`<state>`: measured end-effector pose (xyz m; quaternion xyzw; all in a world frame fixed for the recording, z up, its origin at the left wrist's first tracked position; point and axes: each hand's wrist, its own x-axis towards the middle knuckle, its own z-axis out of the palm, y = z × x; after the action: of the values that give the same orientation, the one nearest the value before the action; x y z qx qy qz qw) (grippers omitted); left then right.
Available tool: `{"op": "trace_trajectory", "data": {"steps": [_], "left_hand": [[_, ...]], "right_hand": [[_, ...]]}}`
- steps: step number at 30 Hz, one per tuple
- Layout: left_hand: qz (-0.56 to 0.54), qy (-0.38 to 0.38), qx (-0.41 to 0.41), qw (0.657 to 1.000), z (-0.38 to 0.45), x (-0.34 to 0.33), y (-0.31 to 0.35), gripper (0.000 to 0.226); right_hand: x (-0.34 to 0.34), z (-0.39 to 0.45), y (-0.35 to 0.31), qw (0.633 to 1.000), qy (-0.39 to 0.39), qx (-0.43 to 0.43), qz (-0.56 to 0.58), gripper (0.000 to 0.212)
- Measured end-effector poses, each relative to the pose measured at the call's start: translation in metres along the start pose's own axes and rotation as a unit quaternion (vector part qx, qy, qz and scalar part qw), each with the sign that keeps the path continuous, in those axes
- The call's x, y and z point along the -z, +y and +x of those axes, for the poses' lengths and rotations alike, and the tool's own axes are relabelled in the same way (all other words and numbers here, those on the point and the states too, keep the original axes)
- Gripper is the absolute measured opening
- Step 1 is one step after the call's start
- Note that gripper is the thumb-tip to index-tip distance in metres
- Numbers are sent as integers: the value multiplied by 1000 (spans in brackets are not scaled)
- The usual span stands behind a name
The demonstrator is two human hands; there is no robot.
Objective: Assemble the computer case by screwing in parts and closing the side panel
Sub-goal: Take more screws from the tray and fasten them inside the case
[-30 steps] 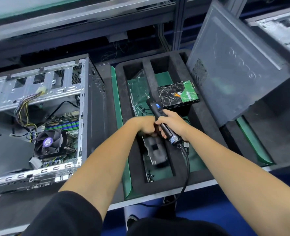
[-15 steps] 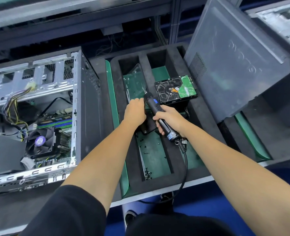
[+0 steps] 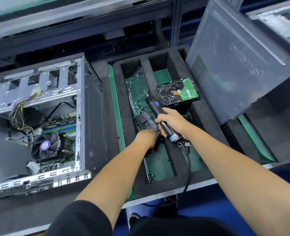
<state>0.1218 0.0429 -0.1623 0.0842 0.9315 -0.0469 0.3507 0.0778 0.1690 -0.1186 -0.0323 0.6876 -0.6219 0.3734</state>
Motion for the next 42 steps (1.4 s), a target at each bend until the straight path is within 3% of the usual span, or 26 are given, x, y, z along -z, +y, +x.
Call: {"op": "trace_trajectory", "data": {"steps": [10, 15, 17, 19, 21, 25, 29, 33, 37, 42], "left_hand": [[-69, -73, -14, 995, -10, 10, 5, 35], [-102, -174, -48, 978, -16, 5, 16, 53], [-91, -178, -64, 978, -21, -5, 29, 44], [-80, -162, -72, 981, -24, -15, 41, 19], [-73, -144, -66, 985, -26, -17, 48, 8], [-105, -80, -16, 991, -27, -10, 42, 30], [-152, 114, 123, 974, -18, -7, 18, 36], [-131, 197, 173, 956, 1, -2, 8, 53], [-149, 208, 216, 942, 25, 14, -14, 52], [-164, 128, 234, 950, 51, 24, -19, 57]], "right_hand": [[1, 0, -1, 1000, -1, -1, 5, 10], [3, 1, 1, 1000, -6, -7, 19, 11], [4, 2, 2, 999, -13, -11, 32, 11], [6, 2, 2, 999, -21, -14, 42, 11], [6, 2, 2, 999, -25, -16, 45, 11], [6, 2, 2, 999, -23, -14, 44, 11], [5, 2, 2, 999, -19, -16, 41, 12], [4, 0, 0, 999, -13, -22, 44, 12], [-1, -1, 2, 999, -11, -28, 37, 12], [3, 5, 4, 999, -3, -28, 37, 13]]}}
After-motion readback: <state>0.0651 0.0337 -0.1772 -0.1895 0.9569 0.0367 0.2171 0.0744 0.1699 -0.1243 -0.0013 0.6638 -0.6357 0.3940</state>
